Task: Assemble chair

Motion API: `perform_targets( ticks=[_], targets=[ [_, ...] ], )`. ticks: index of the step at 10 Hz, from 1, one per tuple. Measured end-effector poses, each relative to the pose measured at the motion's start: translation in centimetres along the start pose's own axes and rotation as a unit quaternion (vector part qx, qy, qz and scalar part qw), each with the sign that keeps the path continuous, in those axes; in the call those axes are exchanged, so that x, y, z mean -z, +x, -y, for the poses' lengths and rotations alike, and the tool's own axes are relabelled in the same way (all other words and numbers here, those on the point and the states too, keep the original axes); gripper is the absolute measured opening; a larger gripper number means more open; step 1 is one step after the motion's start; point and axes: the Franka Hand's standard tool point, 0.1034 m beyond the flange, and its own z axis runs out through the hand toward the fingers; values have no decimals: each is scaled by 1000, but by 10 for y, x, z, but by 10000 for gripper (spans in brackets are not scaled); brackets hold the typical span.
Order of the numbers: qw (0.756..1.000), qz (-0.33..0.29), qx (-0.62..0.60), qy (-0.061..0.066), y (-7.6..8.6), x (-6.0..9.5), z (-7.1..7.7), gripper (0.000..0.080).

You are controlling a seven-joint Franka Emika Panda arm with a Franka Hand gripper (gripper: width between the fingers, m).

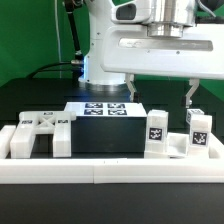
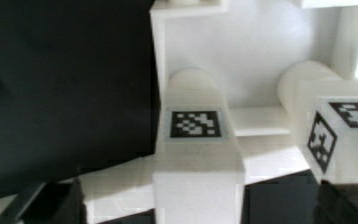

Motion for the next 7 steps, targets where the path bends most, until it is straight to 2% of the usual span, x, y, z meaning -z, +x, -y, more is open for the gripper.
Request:
perform_targets(
  ticks=[1, 4, 6, 7],
  targets=[
    [1000, 3, 5, -1, -9, -3, 2, 649],
    [1000, -13, 21, -2, -21, -17, -2, 649],
    [1000, -14, 25, -7, -25, -27, -4, 649],
    [1000, -14, 24, -6, -25, -26, -3, 649]
  ],
)
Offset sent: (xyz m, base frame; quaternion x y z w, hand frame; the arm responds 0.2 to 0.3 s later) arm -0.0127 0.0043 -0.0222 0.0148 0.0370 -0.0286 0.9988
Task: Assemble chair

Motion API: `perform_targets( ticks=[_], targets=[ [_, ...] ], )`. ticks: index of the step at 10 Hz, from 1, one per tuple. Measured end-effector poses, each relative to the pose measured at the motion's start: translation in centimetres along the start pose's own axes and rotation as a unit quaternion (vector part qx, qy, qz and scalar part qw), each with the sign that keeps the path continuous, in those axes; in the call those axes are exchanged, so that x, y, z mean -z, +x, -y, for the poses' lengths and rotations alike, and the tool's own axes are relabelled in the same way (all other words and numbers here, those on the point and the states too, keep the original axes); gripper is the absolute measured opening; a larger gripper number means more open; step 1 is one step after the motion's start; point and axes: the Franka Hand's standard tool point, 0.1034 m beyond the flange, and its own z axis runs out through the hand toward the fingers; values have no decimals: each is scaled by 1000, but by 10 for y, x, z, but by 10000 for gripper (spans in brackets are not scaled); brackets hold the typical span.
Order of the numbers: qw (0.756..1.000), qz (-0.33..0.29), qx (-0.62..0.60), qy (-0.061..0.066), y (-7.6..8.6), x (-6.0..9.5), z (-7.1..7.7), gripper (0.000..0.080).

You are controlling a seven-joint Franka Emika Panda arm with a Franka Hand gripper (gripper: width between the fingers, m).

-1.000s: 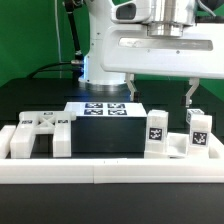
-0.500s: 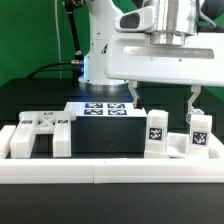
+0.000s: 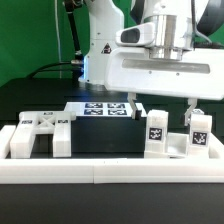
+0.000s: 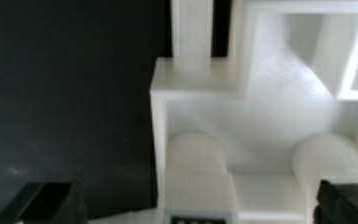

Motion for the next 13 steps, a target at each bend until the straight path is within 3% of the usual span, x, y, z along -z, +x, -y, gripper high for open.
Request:
perform_targets(
  ticks=[4, 6, 13],
  targets=[
    [1000, -14, 12, 3, -2, -3, -3, 649],
    [999, -18, 28, -1, -22, -18, -2, 649],
    [999, -8, 39, -8, -37, -35, -1, 649]
  ],
)
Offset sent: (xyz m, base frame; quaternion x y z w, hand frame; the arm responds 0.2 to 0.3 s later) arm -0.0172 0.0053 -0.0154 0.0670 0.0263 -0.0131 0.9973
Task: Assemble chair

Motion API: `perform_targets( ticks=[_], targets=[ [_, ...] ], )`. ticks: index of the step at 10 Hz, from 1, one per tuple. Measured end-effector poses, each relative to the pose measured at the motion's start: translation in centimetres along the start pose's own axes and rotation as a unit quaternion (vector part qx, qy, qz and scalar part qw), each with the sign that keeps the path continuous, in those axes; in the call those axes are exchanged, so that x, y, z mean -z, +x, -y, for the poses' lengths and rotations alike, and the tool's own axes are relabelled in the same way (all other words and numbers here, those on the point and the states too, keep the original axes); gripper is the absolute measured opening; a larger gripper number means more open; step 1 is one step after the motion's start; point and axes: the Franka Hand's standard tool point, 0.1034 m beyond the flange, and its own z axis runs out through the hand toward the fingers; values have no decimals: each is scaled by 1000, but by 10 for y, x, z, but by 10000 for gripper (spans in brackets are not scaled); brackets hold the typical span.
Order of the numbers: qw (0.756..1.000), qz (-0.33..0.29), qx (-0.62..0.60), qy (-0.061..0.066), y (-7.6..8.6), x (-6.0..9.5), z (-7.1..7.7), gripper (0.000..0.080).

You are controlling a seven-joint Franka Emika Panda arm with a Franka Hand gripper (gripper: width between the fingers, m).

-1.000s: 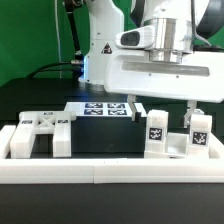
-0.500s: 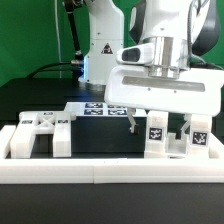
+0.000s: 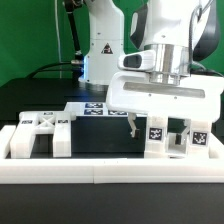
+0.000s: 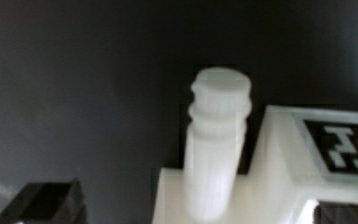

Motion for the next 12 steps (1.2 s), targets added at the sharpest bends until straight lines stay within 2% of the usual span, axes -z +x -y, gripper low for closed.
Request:
perform_targets(
  ticks=[6, 8, 9, 10, 12],
  targets=[
    [1000, 0, 3, -3, -4, -5, -1, 649],
    [1000, 0, 4, -3, -4, -5, 0, 379],
    [1000, 0, 5, -3, -4, -5, 0, 379],
    [1000, -1, 5, -2, -4, -5, 0, 250],
    [1000, -1, 5, -2, -4, -5, 0, 251]
  ],
)
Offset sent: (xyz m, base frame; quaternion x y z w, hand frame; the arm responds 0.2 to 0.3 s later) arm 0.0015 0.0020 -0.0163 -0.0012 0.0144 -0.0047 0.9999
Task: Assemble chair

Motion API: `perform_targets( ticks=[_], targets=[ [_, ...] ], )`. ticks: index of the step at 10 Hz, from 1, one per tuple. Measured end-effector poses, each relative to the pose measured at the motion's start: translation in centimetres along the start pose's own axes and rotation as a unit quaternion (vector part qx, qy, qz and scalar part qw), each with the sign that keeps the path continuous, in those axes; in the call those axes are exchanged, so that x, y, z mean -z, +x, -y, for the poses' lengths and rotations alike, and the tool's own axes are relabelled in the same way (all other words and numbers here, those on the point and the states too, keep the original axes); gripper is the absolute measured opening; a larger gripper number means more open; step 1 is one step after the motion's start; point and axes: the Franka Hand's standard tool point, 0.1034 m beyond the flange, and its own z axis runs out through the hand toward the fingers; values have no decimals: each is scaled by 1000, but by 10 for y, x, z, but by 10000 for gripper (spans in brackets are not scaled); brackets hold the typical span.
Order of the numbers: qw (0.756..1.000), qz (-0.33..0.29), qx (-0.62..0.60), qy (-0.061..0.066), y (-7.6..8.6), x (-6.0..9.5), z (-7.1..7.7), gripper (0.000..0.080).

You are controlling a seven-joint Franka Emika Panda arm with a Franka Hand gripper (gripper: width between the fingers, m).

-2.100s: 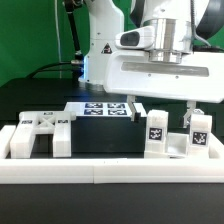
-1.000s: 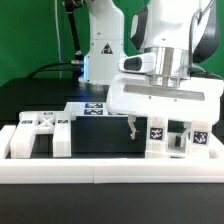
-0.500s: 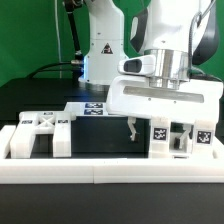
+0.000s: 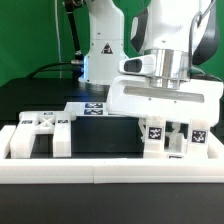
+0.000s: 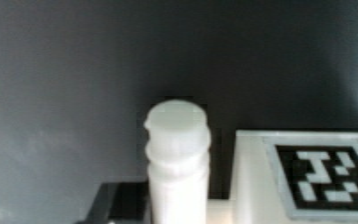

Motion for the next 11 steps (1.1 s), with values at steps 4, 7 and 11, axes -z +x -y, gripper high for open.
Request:
perform_targets(
  ticks=[4, 7, 11],
  targets=[
    [1000, 6, 9, 2, 8, 10, -8, 251],
    [1000, 26, 14, 11, 26, 46, -18, 252],
    [999, 39, 12, 11, 32, 57, -27, 254]
  ],
)
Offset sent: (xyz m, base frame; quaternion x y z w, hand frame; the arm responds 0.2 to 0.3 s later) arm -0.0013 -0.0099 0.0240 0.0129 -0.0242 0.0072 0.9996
